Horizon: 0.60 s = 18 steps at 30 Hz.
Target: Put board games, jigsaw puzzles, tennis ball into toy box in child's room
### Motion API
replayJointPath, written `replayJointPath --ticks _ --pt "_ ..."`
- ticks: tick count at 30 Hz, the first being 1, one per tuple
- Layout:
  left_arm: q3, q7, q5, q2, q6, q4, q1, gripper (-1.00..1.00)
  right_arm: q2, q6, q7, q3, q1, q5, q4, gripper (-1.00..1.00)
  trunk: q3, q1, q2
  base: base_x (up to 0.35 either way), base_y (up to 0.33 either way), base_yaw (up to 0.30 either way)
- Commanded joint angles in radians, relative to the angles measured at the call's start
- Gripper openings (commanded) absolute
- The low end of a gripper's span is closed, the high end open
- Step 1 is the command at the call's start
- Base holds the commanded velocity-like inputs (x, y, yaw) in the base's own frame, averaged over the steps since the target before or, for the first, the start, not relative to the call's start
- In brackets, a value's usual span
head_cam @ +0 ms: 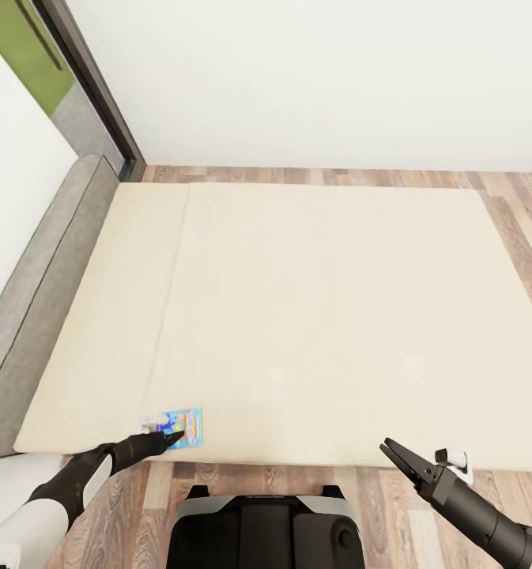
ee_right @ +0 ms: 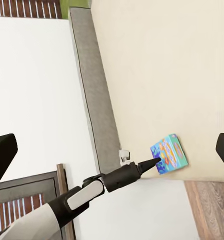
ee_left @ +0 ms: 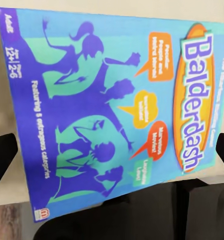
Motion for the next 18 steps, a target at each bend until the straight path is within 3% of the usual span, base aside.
replayJointPath --ticks 1,18 --pt "0.004 -0.005 0.008 0.0 0.01 0.0 0.0 1.0 0.0 0.005 0.0 0.0 0.0 -0.004 0.0 1.0 -0.001 0.001 -0.001 0.0 -0.199 0.0" --pt "0.005 -0.005 0.008 0.0 0.01 0.0 0.0 1.0 0.0 0.005 0.0 0.0 0.0 -0.004 -0.001 1.0 -0.001 0.001 -0.001 0.0 -0.127 0.0"
